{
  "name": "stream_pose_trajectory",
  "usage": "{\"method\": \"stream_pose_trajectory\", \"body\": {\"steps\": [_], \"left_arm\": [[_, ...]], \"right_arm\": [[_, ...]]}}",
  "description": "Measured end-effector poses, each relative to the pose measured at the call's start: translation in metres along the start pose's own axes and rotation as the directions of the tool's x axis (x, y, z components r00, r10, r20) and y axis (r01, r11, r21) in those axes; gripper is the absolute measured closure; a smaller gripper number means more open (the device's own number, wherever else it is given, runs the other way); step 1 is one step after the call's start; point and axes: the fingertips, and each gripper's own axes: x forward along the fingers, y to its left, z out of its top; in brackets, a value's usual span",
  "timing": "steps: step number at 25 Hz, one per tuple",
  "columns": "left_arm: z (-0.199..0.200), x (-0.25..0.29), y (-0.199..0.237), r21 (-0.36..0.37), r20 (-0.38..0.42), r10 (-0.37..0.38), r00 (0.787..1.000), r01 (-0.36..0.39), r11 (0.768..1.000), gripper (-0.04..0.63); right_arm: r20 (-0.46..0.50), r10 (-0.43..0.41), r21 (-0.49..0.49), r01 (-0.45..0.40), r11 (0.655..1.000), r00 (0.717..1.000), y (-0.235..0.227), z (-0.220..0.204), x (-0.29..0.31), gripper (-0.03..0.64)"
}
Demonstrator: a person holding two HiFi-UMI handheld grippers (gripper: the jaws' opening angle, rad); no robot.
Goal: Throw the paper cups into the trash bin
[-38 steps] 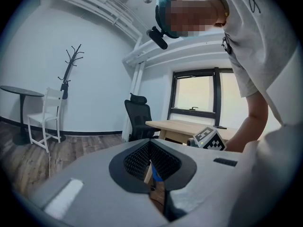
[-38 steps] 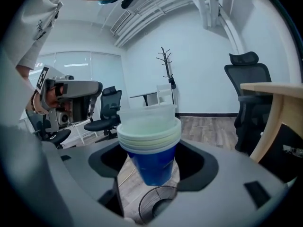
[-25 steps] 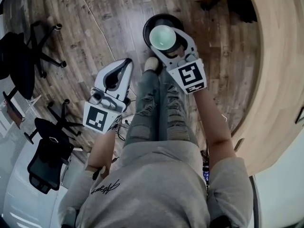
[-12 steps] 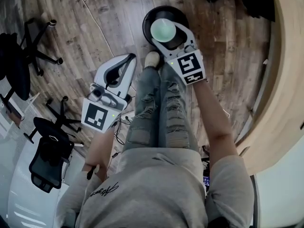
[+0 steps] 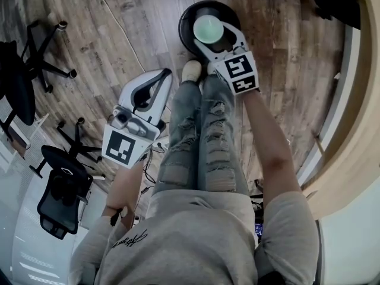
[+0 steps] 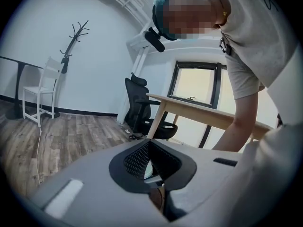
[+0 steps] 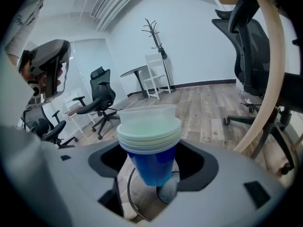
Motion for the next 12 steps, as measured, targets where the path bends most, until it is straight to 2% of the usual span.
{"method": "stream_pose_trajectory", "body": {"steps": [12], "left_arm": [[-0.018,0.003,-0.009,-0.015,-0.023,-0.032,0.999,0.032,0.999,0.592]], "right_arm": [[-0.089,-0.046,0.077,0.053,0.996,0.995,-0.021,-0.048,0.028,0.299]]}}
